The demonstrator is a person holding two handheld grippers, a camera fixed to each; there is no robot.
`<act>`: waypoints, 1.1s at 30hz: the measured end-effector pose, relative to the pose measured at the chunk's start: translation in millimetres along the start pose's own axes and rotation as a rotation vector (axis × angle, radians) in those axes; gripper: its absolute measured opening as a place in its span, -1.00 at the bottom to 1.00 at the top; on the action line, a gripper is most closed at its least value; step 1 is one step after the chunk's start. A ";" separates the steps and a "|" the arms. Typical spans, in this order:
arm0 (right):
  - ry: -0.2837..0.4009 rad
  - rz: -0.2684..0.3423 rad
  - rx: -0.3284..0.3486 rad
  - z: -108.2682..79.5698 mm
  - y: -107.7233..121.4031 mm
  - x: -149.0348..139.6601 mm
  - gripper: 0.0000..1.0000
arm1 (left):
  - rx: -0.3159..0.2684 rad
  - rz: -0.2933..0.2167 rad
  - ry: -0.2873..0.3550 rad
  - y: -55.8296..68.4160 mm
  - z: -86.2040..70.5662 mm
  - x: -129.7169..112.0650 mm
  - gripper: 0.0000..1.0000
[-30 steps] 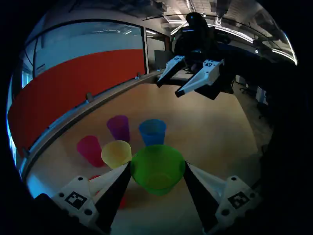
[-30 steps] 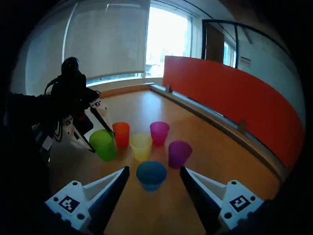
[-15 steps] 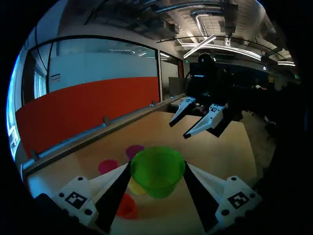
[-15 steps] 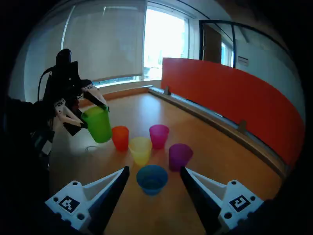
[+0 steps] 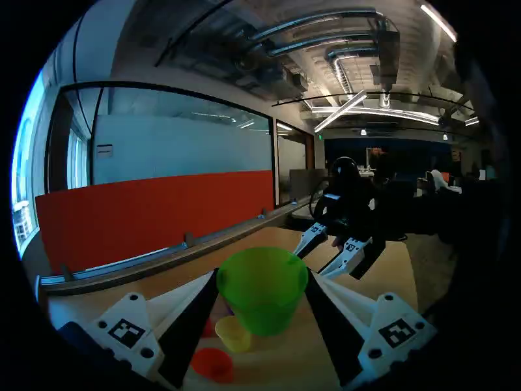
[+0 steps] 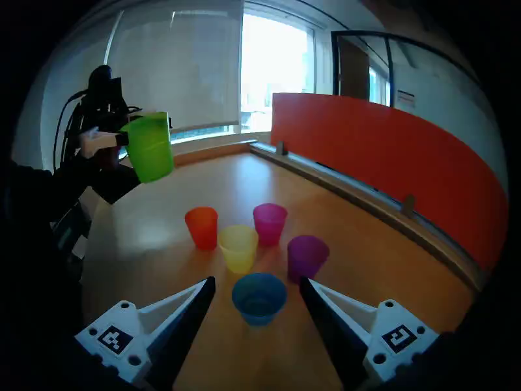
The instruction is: Pour water
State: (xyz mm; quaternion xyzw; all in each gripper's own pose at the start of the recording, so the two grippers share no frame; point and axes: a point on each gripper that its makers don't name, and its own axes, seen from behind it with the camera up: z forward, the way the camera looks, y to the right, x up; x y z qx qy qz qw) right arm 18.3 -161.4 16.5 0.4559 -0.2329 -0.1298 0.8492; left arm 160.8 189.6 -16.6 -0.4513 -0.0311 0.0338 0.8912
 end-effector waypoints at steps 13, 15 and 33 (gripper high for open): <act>-0.002 0.005 0.012 5.6 -3.7 -2.7 1.00 | 0.009 0.008 0.002 -1.9 -3.6 6.4 0.79; -0.003 0.006 0.012 6.5 -3.7 -3.0 1.00 | 0.008 0.009 0.001 -1.7 -3.3 5.9 0.79; -0.039 0.010 0.017 21.5 -1.6 -24.3 1.00 | 0.015 0.007 0.000 -7.2 -5.9 3.4 0.80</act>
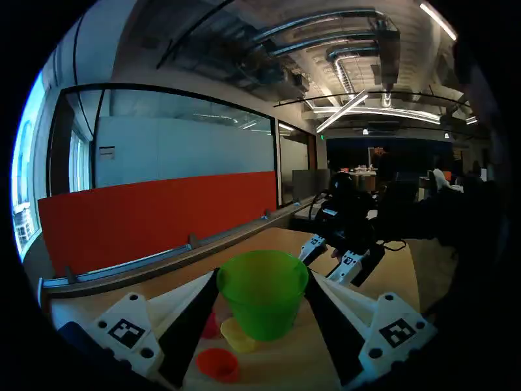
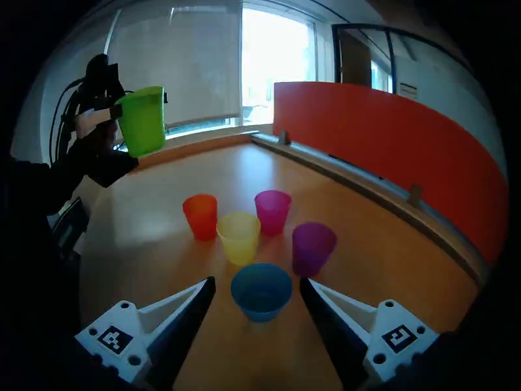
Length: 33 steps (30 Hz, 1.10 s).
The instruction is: Pour water
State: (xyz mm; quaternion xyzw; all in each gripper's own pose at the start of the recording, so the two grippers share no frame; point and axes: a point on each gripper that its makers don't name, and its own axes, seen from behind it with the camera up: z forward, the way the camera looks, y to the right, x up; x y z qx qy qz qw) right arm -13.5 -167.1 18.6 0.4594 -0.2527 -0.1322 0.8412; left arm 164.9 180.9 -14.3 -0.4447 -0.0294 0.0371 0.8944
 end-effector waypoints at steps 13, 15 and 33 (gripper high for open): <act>-0.037 0.014 0.004 24.6 2.2 -26.2 1.00 | 0.013 -0.001 -0.013 -6.3 -5.9 -7.8 0.80; -0.041 0.017 0.004 27.3 2.9 -29.3 1.00 | 0.013 0.000 -0.015 -6.5 -6.3 -8.6 0.80; -0.054 0.029 0.013 59.7 2.2 -42.3 1.00 | 0.017 0.009 -0.031 -7.0 -8.7 -14.1 0.79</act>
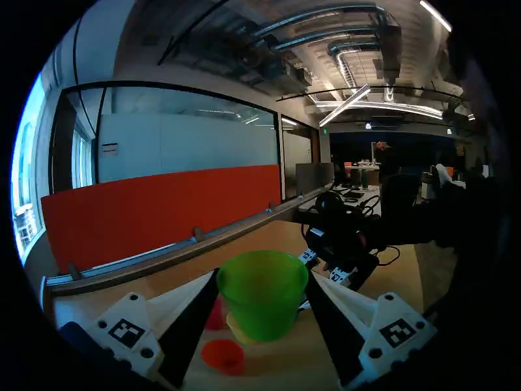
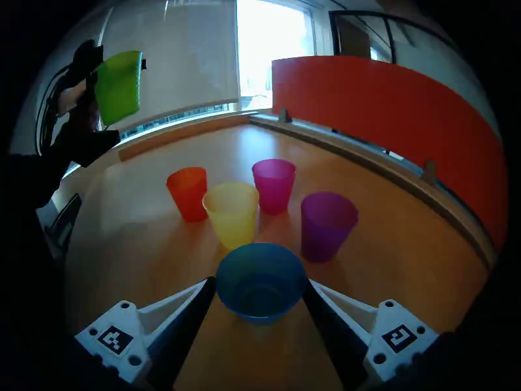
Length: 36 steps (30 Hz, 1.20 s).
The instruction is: Pour water
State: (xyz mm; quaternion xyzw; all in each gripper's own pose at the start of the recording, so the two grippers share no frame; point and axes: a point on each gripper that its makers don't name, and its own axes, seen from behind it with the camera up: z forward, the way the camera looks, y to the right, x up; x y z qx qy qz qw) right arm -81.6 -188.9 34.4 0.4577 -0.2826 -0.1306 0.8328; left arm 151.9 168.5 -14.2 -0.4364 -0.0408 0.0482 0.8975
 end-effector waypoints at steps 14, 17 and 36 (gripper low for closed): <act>0.004 0.012 -0.006 5.3 2.0 -1.7 0.84 | 0.001 0.001 -0.011 -1.0 -3.4 -6.0 0.80; 0.012 0.014 -0.009 3.9 1.6 0.3 0.84 | 0.000 0.000 -0.015 -0.8 -3.8 -7.7 0.80; 0.145 0.032 -0.035 -33.1 -2.9 59.6 0.83 | -0.006 -0.009 -0.041 -0.3 1.7 -24.3 0.79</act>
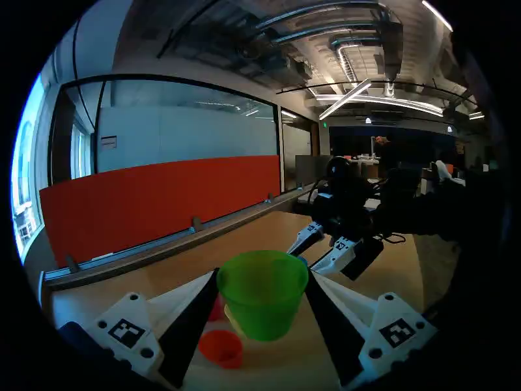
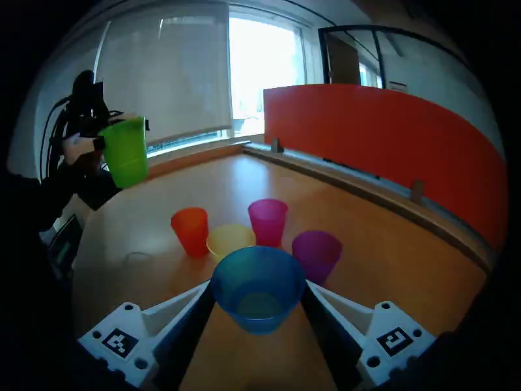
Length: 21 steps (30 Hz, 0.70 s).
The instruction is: Pour water
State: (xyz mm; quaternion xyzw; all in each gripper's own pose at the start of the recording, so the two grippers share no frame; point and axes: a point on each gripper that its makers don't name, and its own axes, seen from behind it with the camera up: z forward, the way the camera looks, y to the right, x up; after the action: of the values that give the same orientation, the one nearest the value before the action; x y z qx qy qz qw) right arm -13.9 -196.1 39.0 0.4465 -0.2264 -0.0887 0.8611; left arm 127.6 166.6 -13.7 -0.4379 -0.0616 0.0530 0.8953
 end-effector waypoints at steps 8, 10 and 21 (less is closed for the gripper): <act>0.082 0.012 -0.002 -11.7 -3.2 30.9 0.83 | -0.016 -0.019 -0.011 3.3 4.1 -9.9 0.79; 0.096 0.009 -0.004 -13.2 -4.0 36.0 0.83 | -0.019 -0.018 -0.015 4.0 5.4 -11.9 0.80; 0.185 -0.008 0.000 -21.8 -9.2 67.5 0.83 | -0.033 -0.028 -0.039 6.8 13.3 -23.7 0.79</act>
State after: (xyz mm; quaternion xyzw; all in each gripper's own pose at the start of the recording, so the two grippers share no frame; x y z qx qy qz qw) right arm 56.3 -209.6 41.6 0.4538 -0.1439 -0.0504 0.8780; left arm 101.9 177.6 -12.5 -0.4508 -0.0858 0.0481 0.8872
